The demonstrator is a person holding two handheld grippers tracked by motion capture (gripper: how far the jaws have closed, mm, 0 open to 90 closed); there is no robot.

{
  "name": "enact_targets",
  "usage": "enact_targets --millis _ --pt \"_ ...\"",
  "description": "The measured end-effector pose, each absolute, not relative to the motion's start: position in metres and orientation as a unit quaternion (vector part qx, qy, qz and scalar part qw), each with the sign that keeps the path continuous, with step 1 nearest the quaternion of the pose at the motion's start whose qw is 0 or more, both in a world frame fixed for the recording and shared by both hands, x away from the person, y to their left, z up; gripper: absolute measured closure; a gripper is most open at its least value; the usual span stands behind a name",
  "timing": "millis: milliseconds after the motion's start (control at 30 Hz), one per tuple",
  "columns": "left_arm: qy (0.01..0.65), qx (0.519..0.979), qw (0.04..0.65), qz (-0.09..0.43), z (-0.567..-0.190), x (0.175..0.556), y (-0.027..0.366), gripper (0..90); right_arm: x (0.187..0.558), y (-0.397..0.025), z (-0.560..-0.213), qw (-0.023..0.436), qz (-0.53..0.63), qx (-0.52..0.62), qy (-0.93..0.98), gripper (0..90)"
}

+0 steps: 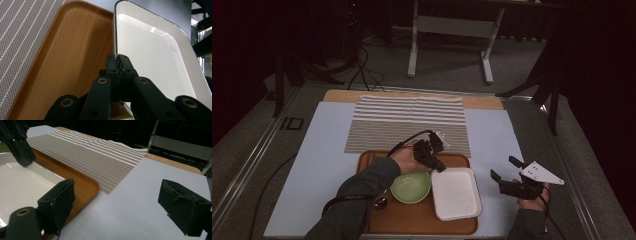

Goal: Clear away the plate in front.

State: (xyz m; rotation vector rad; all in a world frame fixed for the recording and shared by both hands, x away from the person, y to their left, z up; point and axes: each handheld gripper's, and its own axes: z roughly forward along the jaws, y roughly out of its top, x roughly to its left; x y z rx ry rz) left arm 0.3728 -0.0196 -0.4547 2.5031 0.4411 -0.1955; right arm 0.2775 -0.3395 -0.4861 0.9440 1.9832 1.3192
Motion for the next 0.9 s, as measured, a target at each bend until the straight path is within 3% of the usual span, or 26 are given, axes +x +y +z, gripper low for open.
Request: enact_targets --millis 500,900 --pt "0.183 0.951 0.234 -0.082 -0.442 0.381 -0.025 88.9 0.278 -0.339 -0.486 0.285 0.493 0.352 0.743 13.4" --pt "0.178 0.952 0.226 -0.100 -0.443 0.386 -0.024 88.8 0.278 -0.339 -0.486 0.285 0.493 0.351 0.744 13.4"
